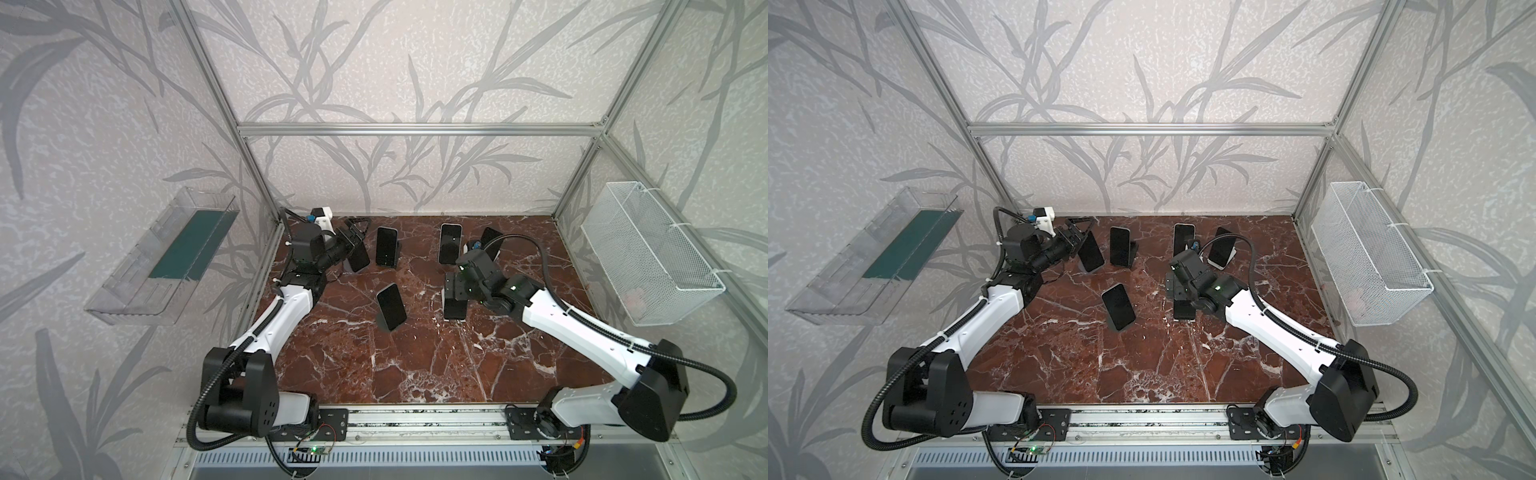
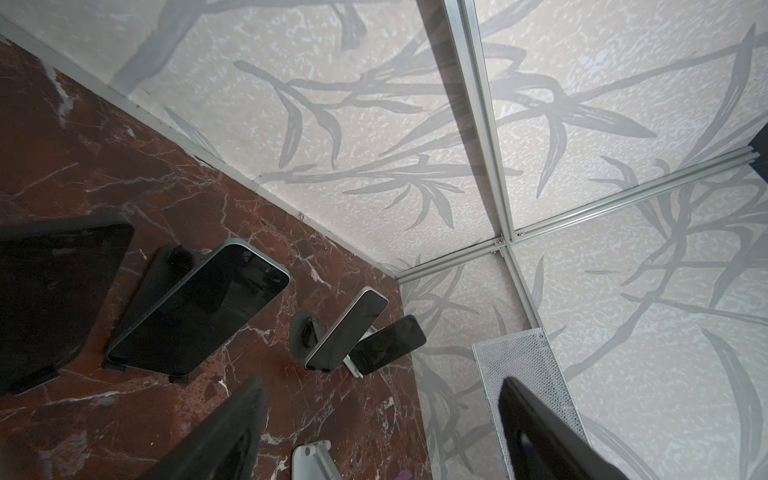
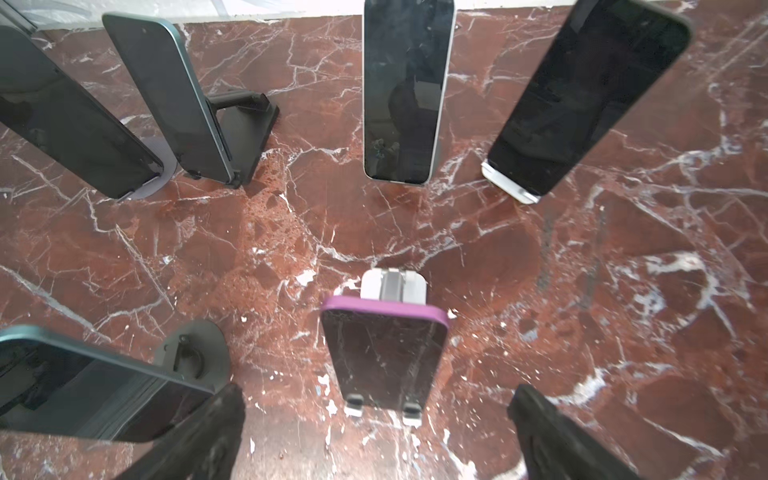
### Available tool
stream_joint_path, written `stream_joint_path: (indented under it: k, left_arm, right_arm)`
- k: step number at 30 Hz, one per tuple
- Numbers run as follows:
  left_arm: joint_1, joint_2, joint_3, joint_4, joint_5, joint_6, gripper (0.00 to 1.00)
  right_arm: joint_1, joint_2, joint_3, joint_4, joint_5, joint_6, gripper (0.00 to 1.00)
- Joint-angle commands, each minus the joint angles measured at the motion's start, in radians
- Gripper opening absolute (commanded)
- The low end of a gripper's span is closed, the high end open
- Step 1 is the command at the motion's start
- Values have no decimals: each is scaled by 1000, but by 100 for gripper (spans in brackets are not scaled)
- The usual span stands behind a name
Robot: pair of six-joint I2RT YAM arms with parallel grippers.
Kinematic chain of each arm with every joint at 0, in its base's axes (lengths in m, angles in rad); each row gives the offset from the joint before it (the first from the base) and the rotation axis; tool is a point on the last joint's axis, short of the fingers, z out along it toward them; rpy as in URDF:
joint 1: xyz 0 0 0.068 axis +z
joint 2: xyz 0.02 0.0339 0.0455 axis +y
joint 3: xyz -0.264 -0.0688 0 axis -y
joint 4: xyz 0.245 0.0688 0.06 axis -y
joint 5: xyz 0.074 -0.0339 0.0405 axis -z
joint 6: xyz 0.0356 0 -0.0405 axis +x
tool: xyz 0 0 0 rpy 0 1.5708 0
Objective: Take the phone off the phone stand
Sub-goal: 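Lower the right gripper over the top edge of the purple-cased phone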
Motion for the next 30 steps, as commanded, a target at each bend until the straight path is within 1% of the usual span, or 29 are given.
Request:
stream_joint_path:
  k: [1,3,6,9,14,17,20,30]
  left_arm:
    - [-30,-17,32,-22,-3,40,88]
    - [-42,-2,33,-16,4,26,88]
    - [-47,4,34,-11,8,21,88]
    - [-46,-1,35,-17,6,26,88]
    - [-45,10,36,-14,15,7,88]
    - [-45,25,37,-4,24,-8,88]
    - [-42,35,44,-13,31,-8,87]
    - [-37,32,50,-28,31,-1,88]
  right_arm:
    - [-3,50,41,20,45,28,99]
    - [-2,73,39,64,45,26,99]
    - [-3,98,59,46,84,39,99]
    - [-7,93,33,65,115,37,99]
    - [-22,99,7,81,89,21,99]
    - [-29,104,-15,98,52,23,99]
    - [-32,107,-31,89,61,38,99]
    - [-60,131,-61,135,-12,31,100]
